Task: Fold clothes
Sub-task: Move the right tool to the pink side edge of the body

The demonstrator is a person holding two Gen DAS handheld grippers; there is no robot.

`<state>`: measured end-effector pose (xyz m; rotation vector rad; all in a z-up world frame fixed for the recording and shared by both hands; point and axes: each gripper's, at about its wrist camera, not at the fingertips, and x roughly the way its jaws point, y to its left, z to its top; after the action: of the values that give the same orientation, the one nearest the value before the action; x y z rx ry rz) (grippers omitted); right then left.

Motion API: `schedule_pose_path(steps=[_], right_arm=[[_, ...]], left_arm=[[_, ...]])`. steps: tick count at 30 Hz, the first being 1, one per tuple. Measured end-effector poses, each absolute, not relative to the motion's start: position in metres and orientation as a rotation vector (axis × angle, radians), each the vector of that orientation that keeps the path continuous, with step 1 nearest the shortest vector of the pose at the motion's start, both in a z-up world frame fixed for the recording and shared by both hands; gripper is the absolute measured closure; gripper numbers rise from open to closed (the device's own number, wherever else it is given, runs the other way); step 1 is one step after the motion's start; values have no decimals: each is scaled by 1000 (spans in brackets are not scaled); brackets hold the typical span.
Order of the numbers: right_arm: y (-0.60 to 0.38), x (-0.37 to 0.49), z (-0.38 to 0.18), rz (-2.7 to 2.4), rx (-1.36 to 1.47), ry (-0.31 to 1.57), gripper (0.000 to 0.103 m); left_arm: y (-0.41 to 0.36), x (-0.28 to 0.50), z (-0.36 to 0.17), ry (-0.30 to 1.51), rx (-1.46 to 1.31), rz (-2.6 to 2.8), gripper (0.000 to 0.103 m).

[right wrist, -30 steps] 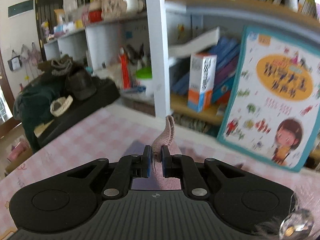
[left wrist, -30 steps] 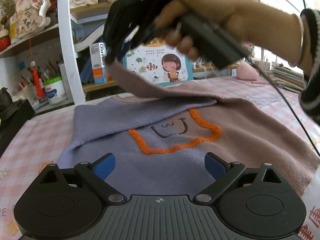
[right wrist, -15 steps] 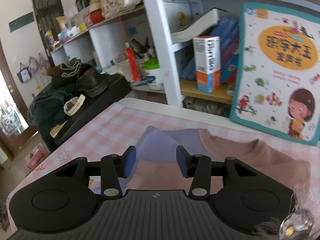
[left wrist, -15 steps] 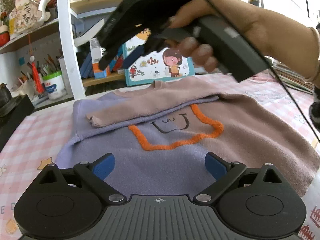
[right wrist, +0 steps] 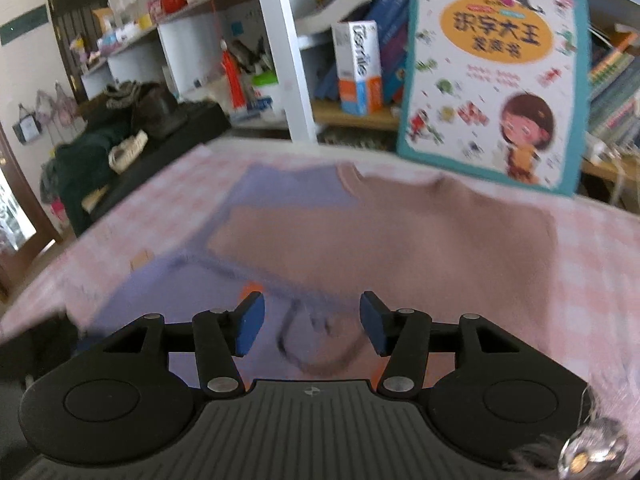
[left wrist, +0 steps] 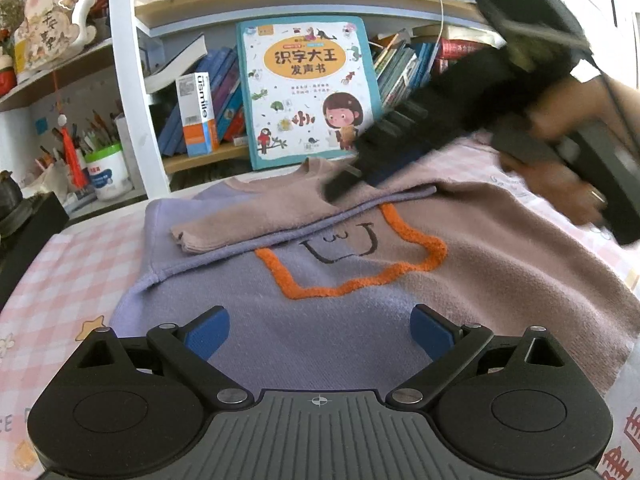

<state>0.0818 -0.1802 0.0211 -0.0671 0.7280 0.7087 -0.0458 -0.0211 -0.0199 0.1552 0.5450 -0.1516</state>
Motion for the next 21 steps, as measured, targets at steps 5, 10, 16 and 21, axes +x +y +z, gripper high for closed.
schedule_pose_path(steps=[5,10,16,21], right_arm=[[-229,47,7,629,2,745,50],[-288,12,1,484,149,737,50],[-338,-24,-4,352,253,721,50],[-359,-42,-7,353,325,735,53]], left_arm=[[-21,-43,-20,561,150,-151,4],[-11,-46,-17,563,120,-118,4],[22,-60,-6,559,75,-7,6],[52,-79,-1,567,22,84,19]])
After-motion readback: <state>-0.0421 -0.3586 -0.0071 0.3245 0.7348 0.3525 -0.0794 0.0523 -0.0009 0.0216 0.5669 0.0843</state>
